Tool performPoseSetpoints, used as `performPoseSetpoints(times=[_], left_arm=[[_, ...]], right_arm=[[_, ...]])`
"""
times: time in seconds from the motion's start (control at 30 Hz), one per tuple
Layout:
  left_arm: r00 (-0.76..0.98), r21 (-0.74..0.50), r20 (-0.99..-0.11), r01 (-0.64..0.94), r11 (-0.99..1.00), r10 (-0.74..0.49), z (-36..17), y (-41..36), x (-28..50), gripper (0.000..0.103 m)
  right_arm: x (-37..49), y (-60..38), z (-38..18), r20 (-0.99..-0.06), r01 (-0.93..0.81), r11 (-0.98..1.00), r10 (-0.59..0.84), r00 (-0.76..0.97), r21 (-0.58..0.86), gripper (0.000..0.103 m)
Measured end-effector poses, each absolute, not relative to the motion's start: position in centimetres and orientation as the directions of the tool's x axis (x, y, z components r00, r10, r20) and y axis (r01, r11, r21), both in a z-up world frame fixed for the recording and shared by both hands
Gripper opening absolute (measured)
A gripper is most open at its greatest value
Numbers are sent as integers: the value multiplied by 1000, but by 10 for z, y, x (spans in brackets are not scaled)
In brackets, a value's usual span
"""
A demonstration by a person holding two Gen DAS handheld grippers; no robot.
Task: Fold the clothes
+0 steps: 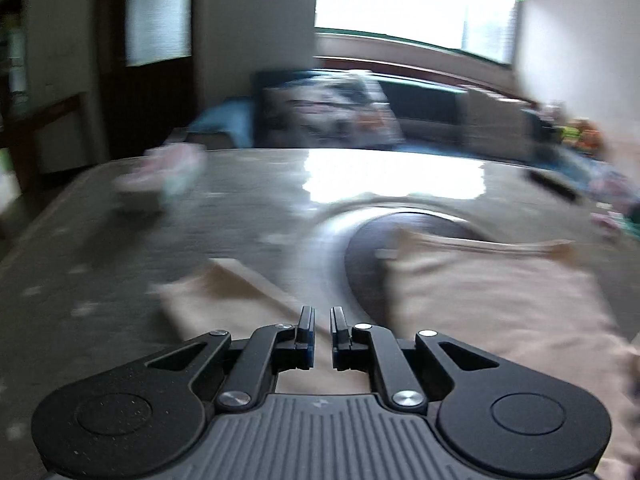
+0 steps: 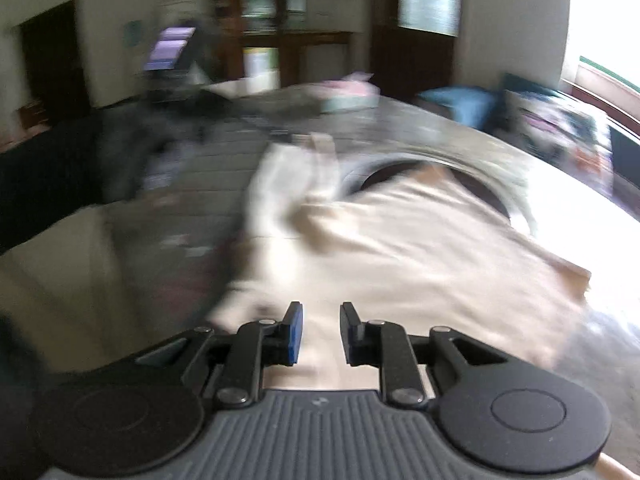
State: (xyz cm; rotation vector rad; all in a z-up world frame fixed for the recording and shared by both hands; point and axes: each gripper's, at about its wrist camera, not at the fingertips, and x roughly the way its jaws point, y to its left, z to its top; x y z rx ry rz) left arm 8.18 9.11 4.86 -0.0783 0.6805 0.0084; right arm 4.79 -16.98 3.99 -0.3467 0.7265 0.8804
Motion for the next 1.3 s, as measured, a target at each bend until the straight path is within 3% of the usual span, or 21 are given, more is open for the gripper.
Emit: performPoseSetpoints(times=[0.13, 0.27, 0.87, 1.0, 1.07, 1.2, 1.3], left_arm=[[745, -112, -649, 107, 988, -154, 39, 56, 86, 9], [701, -106, -686, 170, 980, -196, 23, 39, 90, 9], [681, -100, -708, 162, 982, -185, 4, 50, 86, 9], [688, -80, -703, 175, 981, -180, 7, 44, 82, 11], [693, -67, -696, 194, 979, -185, 9, 37, 79, 19], [696, -53, -688, 233, 971, -205, 12, 25, 70, 21], [696, -32, -687, 260, 965, -211, 12, 15, 61, 29]], right_arm=[[95, -191, 27, -721, -674, 739, 470, 509, 6, 20], [135, -211, 15, -723, -570, 822, 403, 561, 15, 20], [250, -243, -15, -716, -340, 940, 259, 648, 33, 19], [235, -240, -4, -722, -386, 922, 274, 635, 11, 20], [217, -236, 3, -731, -430, 903, 291, 617, -3, 20], [174, -225, 12, -743, -521, 853, 323, 585, -40, 26], [140, -215, 15, -753, -581, 812, 350, 558, -52, 27]])
